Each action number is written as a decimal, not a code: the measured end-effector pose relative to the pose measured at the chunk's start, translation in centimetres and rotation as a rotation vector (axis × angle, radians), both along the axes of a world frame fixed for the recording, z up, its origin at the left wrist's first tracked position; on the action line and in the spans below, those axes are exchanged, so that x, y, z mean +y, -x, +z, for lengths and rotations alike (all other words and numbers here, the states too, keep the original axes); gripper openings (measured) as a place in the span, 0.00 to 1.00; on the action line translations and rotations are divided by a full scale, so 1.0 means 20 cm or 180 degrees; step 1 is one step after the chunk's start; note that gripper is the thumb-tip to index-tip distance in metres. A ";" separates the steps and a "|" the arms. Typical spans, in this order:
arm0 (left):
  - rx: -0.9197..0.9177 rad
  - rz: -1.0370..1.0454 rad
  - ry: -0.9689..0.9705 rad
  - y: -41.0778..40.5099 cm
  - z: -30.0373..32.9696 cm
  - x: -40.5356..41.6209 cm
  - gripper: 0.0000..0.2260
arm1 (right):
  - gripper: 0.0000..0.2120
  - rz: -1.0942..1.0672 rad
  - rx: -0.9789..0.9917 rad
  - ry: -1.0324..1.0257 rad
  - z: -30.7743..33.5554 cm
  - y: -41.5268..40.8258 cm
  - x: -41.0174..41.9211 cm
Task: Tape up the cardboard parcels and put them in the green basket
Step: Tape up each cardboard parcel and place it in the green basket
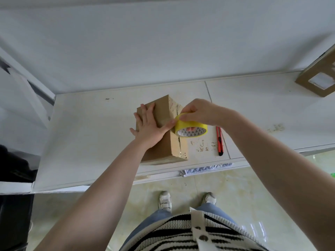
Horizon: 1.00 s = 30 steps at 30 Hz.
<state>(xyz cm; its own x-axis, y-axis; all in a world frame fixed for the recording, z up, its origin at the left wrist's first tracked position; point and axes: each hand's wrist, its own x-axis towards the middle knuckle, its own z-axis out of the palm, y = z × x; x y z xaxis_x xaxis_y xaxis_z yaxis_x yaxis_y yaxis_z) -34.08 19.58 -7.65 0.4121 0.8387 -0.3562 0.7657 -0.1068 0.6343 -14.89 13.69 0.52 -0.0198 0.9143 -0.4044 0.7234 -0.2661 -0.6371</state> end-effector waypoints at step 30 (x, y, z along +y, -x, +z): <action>-0.2187 0.0875 0.1459 0.18 -0.02 -0.08 0.26 | 0.23 0.0331 -0.1963 -0.0735 0.17 0.33 0.08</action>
<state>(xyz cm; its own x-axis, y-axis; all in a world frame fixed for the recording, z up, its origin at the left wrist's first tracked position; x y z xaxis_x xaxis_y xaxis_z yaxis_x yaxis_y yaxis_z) -37.68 17.89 -8.14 0.4638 0.7748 -0.4297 0.1585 0.4046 0.9006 -21.43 15.20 3.95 0.0597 0.9847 -0.1640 0.9881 -0.0816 -0.1305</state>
